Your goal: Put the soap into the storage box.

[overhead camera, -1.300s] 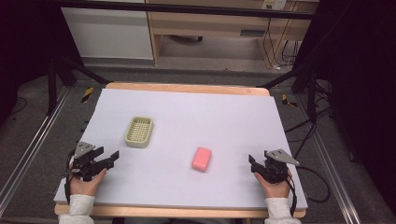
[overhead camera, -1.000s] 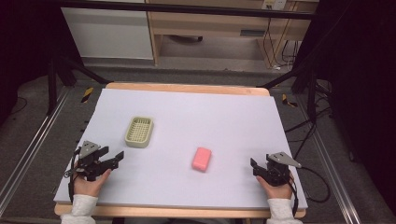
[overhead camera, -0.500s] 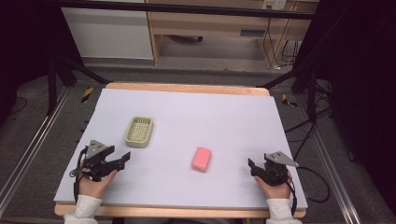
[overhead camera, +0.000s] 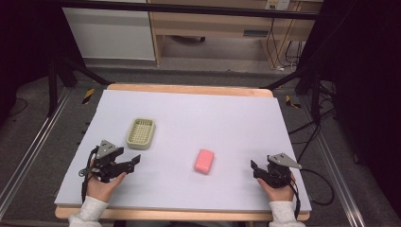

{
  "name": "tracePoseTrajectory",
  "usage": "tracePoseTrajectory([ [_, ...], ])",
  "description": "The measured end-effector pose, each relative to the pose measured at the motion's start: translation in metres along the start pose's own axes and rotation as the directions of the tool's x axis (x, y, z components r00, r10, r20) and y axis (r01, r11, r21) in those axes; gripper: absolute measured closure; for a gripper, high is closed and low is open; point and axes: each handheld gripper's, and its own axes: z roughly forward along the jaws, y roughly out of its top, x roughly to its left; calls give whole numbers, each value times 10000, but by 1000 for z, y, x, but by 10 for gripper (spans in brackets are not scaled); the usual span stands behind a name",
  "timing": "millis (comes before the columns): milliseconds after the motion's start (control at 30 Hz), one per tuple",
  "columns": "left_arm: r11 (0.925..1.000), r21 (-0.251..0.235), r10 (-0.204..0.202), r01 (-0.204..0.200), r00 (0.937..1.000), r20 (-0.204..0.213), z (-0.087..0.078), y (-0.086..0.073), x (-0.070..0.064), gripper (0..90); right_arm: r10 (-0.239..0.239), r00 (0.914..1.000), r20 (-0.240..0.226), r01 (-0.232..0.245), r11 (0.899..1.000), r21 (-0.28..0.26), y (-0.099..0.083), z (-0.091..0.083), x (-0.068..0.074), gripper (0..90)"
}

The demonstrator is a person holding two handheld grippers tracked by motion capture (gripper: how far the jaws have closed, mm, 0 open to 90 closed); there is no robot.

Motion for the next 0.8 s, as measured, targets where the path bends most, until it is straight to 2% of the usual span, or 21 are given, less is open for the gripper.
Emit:
tracePoseTrajectory([
  [333, 9989, 50, 460, -461, 9986, 263, 9, 17, -17, 246, -69, 10000, 28, 69, 10000, -22, 3, 0, 2, 314],
  [667, 9986, -257, 479, -469, 9982, 364, 11, 34, -30, 245, -104, 9999, 64, 104, 9999, 8, 4, 0, 2, 313],
  [800, 9969, -276, 746, -734, 9961, 463, 13, 44, -38, 246, -105, 9999, 1, 105, 9999, 93, 4, 1, 2, 323],
])
